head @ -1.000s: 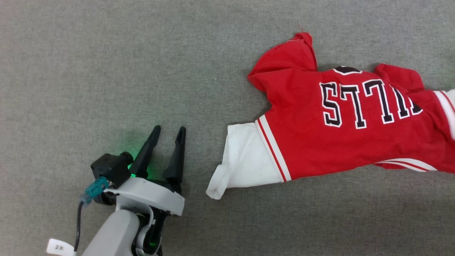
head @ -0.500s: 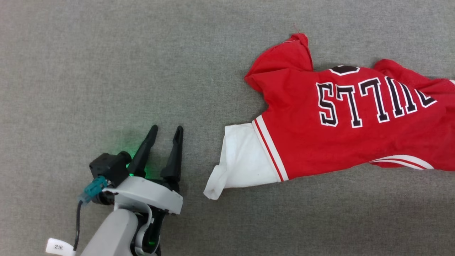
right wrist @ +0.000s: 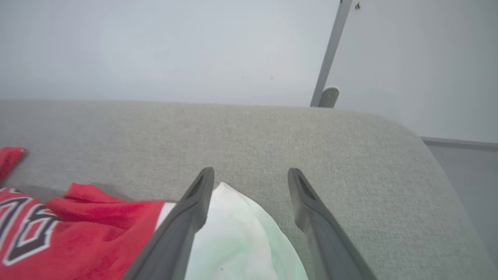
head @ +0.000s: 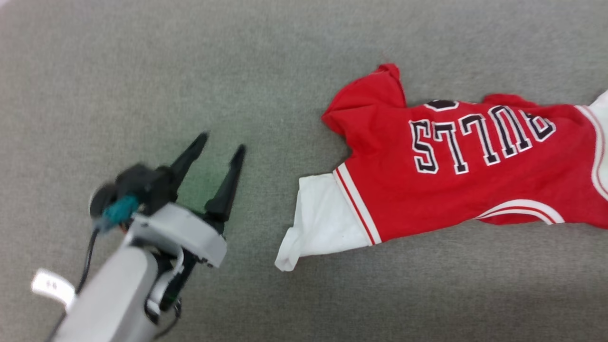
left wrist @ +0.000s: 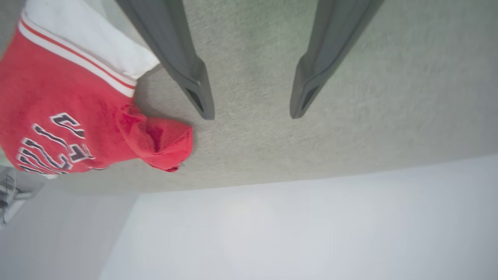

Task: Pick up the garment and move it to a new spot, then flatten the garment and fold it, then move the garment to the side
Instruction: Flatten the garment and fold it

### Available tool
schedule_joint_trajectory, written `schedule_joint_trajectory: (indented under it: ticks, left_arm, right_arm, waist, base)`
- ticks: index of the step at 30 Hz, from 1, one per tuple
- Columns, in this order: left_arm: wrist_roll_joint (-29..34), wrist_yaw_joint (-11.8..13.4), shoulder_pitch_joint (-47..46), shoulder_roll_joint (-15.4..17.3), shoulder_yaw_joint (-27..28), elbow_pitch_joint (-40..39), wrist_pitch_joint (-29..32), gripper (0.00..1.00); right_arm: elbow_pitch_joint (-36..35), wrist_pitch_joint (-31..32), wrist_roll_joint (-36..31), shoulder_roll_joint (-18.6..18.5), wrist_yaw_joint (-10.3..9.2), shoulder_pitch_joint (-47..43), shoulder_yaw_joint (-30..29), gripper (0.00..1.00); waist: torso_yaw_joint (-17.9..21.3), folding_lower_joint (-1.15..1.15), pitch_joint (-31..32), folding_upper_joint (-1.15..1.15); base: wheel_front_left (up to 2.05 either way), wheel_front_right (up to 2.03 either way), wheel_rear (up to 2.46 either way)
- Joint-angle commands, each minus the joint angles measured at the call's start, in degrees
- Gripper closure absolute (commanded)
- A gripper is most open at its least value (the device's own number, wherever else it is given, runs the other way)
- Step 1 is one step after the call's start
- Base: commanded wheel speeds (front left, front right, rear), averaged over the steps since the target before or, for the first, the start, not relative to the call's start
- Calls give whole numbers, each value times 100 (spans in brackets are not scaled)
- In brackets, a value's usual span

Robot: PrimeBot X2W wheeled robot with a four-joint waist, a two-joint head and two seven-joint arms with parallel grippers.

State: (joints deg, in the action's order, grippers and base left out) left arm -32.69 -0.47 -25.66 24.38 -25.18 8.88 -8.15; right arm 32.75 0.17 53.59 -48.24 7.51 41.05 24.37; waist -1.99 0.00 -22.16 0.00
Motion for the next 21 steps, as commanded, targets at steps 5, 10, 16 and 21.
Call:
schedule_joint_trajectory:
  ticks: [5, 10, 16, 21]
  left_arm:
    - [167, -553, -698, 671, -718, -983, 1536, 0]
    - [-561, -701, -1301, 1080, -1573, -1694, 3376, 0]
    - [-1707, -699, -1672, 1308, -2275, -2028, 4813, 0]
    - [-2122, -701, -1853, 1403, -2638, -1902, 5347, 0]
  right_arm:
    - [-626, -591, 177, 102, -4, -579, -320, 0]
    - [-1367, -740, 180, 188, -4, -1251, -464, 0]
    - [-1878, -689, 35, 300, -4, -1867, -758, 0]
    - [-2114, -580, -119, 486, -4, -2161, -1171, 0]
  waist:
    - [251, 0, 370, 0]
    - [496, 0, 418, 0]
    - [759, 0, 353, 0]
    - [1020, 0, 269, 0]
  base:
    - [0, 0, 0]
    - [0, 0, 0]
    - [0, 0, 0]
    - [0, 0, 0]
